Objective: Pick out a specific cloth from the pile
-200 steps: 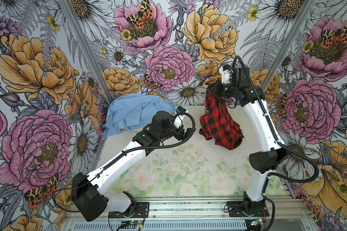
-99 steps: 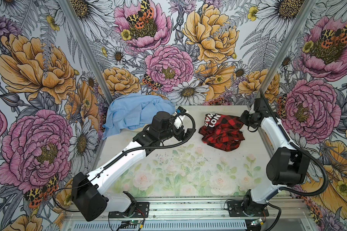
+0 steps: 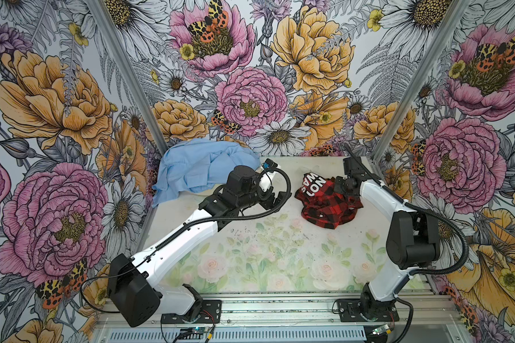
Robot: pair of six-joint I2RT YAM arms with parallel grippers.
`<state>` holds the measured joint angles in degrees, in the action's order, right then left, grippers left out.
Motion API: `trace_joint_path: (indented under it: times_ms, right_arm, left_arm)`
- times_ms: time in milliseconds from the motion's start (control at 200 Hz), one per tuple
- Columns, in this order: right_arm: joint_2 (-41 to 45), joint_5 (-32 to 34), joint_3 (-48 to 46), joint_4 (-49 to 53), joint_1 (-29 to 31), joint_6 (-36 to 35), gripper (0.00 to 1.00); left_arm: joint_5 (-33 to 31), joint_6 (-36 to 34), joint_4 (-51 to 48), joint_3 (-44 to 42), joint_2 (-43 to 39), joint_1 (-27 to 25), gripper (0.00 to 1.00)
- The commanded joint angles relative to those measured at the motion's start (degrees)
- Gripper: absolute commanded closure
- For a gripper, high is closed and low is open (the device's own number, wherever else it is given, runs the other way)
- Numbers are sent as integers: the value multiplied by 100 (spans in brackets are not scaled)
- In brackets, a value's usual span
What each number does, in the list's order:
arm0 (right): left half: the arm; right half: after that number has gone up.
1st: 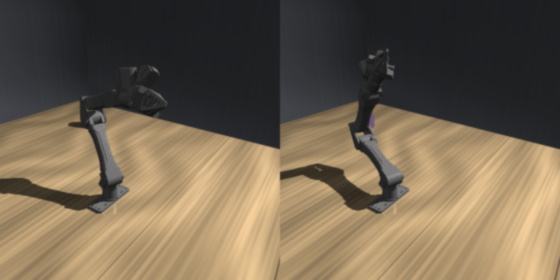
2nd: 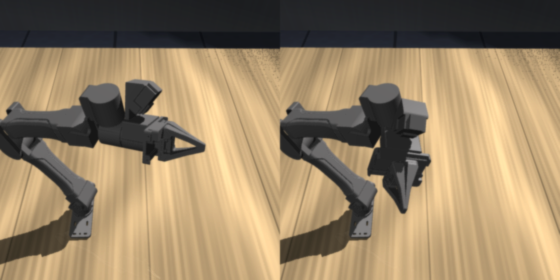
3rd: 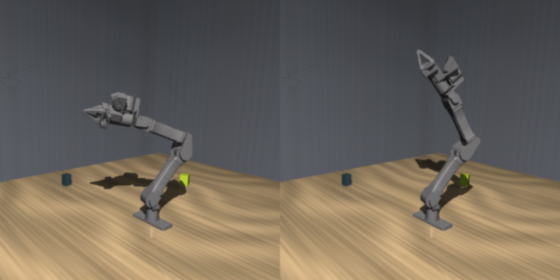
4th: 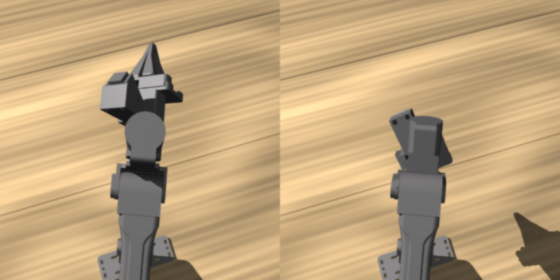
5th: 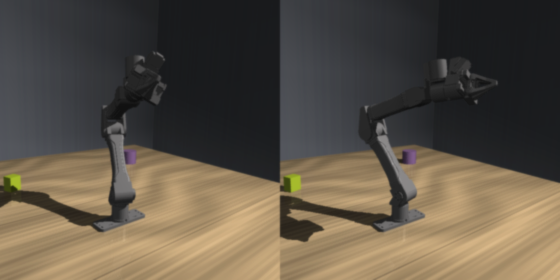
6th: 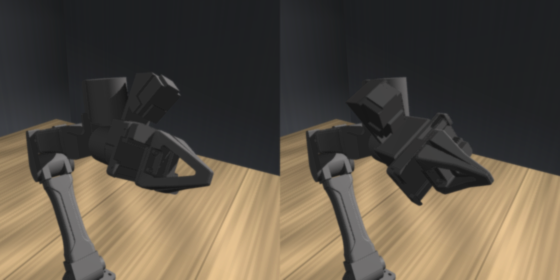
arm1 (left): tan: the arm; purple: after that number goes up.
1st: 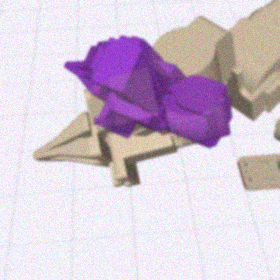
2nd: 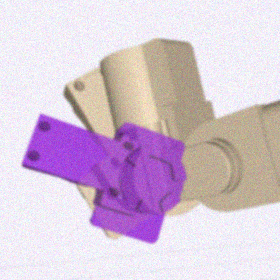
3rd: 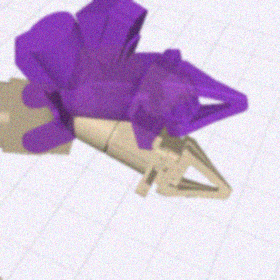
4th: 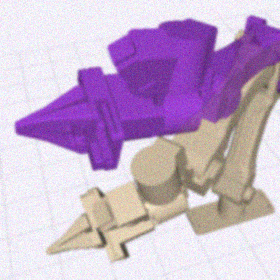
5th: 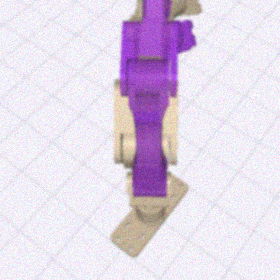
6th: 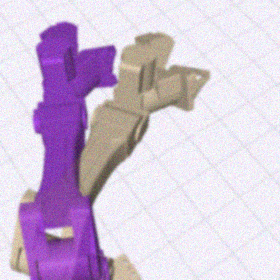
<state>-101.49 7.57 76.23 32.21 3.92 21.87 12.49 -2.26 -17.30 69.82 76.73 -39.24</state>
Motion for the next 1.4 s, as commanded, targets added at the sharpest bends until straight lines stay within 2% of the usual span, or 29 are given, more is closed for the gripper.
trace_joint_path:
  times_ms: [0,55,110,235,300,350,561,716,851,956,1081,1131,1191,1231,1266,1311,1371,1396]
  right_arm:
    - [-91,94,121,-388,213,-337,100]
    - [-77,-79,129,-473,350,-439,100]
    - [-64,-157,170,-505,451,-448,92]
    - [-12,-202,192,-531,653,-574,41]
    - [8,-118,154,-548,779,-697,26]
    - [-29,-76,144,-540,877,-803,19]
    - [-436,-85,175,-515,1118,-976,1]
    - [-1054,355,680,59,1161,-873,1]
    - [-1665,398,1330,804,1124,-782,1]
    - [-2175,578,1830,1413,1096,-753,1]
    - [-2437,314,1945,1547,1036,-711,1]
    - [-2550,141,2008,1610,1011,-719,5]
    - [-2717,17,2138,1731,990,-716,14]
    - [-2763,1,2218,1784,992,-742,28]
    - [-2803,-89,2289,1819,973,-730,48]
    - [-2845,-225,2392,1884,946,-730,62]
    - [-2877,-350,2543,1955,890,-719,97]
    - [-2861,-369,2584,1958,876,-720,100]
  left_arm:
    - [-34,-19,34,27,26,-40,1]
    - [-10,-7,37,38,35,-44,1]
    - [10,-3,38,40,40,-41,1]
    - [35,15,38,41,57,-40,1]
    - [19,8,43,41,61,-47,1]
    - [17,15,43,42,70,-46,1]
    - [43,44,36,65,140,-50,1]
    - [53,24,34,60,158,-50,1]
    - [55,15,34,62,141,-53,1]
    - [57,16,34,65,149,-49,1]
    - [80,24,34,79,149,-48,1]
    - [95,33,33,75,141,-48,1]
    - [98,38,34,79,132,-48,1]
    - [97,24,34,75,119,-48,1]
    - [94,37,34,76,107,-48,1]
    - [84,24,38,72,97,-48,1]
    - [64,15,31,69,80,-53,1]
    - [53,8,33,68,71,-48,1]
